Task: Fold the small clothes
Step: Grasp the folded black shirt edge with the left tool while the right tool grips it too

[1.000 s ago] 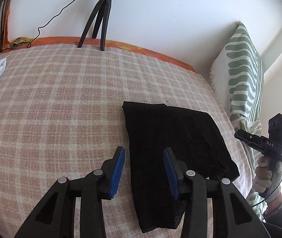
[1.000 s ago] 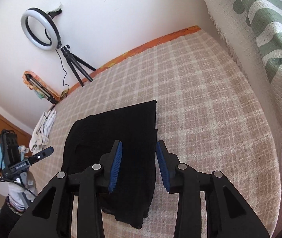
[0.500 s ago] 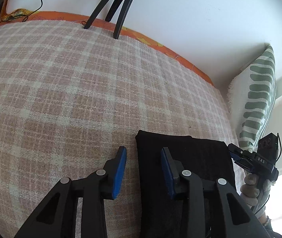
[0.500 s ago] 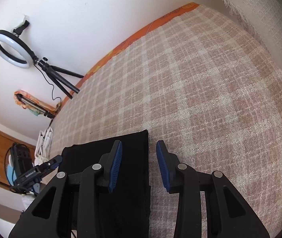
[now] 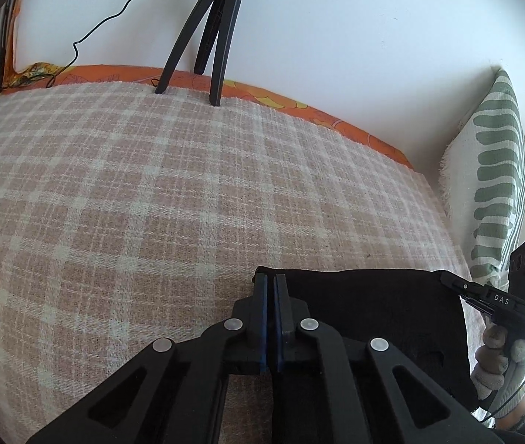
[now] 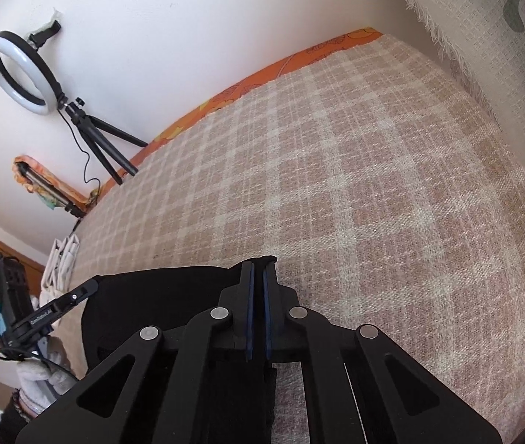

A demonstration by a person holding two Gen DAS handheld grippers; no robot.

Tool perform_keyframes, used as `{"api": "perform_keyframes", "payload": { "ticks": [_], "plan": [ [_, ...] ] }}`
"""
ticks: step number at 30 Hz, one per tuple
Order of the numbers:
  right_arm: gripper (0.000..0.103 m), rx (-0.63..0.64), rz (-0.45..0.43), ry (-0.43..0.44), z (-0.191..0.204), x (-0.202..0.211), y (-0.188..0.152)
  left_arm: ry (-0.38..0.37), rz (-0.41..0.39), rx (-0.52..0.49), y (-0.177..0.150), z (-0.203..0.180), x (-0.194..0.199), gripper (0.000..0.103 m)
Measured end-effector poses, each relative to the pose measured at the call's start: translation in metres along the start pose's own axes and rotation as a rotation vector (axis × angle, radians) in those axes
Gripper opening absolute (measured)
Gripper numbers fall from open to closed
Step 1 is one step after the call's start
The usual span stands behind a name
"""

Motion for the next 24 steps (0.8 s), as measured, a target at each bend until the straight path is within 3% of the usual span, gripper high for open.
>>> {"api": "perform_keyframes", "payload": {
  "ticks": [4,9,13,17,19,24],
  "plan": [
    [0.004,0.035,0.008,-0.071,0.003,-0.006,-0.002,0.045,0.004,0.014,0.002,0.008,-0.006,0.003],
    [0.008,0.020,-0.013,-0.112,-0.004,0.018,-0.001,0.021,-0.010,-0.005,0.003,0.009,0.011,0.028],
    [0.033,-0.001,-0.010,-0.046,-0.001,0.044,-0.017,-0.029,0.003,-0.018,0.000,0.007,0.026,0.045],
    [0.033,-0.017,0.020,-0.001,0.005,0.062,-0.045,-0.081,0.032,-0.017,-0.009,0.008,0.036,0.058],
    [0.041,-0.041,0.038,0.029,0.004,0.068,-0.063,-0.114,0.050,-0.001,-0.016,0.009,0.037,0.059],
    [0.042,-0.093,0.097,0.066,0.002,0.061,-0.105,-0.163,0.116,0.053,-0.027,0.010,0.025,0.062]
  ]
}}
Point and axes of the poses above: each gripper's, at about its wrist camera, not at the fingertips, and x roughly against the way its jaws point, z to its left, y to its top, the point moved 10 cm from there along -x, roughly the way its jaws point, and after that the axes turned 6 degrees about z, right-handed, at the moved point
